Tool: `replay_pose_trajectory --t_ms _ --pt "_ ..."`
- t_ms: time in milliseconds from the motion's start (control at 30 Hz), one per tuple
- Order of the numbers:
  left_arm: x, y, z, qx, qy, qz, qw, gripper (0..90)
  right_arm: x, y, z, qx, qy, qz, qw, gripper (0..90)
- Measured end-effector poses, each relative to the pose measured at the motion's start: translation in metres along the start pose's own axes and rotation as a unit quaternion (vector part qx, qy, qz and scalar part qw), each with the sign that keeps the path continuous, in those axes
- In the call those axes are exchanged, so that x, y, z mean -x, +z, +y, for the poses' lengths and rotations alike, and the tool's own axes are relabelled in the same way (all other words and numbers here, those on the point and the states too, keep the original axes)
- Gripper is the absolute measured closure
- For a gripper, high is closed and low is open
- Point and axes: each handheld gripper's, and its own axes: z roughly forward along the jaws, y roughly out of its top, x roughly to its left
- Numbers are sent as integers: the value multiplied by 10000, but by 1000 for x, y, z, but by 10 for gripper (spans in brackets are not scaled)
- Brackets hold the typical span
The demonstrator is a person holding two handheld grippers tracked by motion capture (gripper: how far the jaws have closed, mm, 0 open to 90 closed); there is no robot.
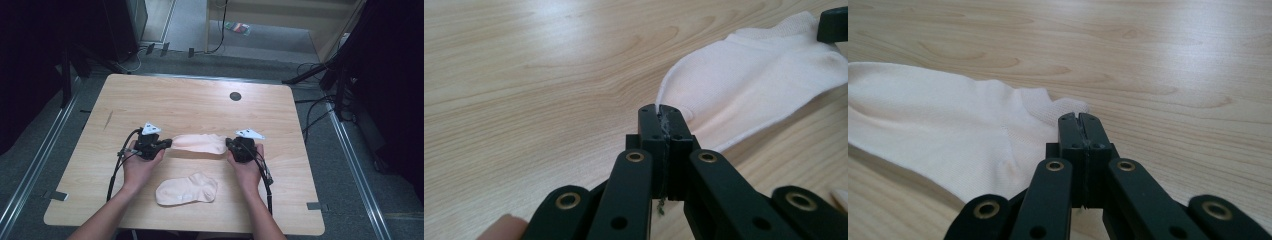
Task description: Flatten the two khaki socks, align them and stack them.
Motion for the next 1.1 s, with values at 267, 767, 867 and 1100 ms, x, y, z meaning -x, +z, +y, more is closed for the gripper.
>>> replay_pose_trajectory --t_ms 267,767,867,1100 --pt "8 -27 -13 212 141 -136 9996 900 -14 -30 -7 109 -105 249 9996 900" --pt "28 -72 -52 306 179 -357 9987 900 -34 -62 -33 88 -167 590 9981 900" --pt "30 -80 -61 245 193 -380 9988 900 -38 -66 -36 65 -196 636 9978 900" --pt "36 -99 -85 124 294 -350 9989 900 -53 -82 -53 -1 -423 746 9963 900"
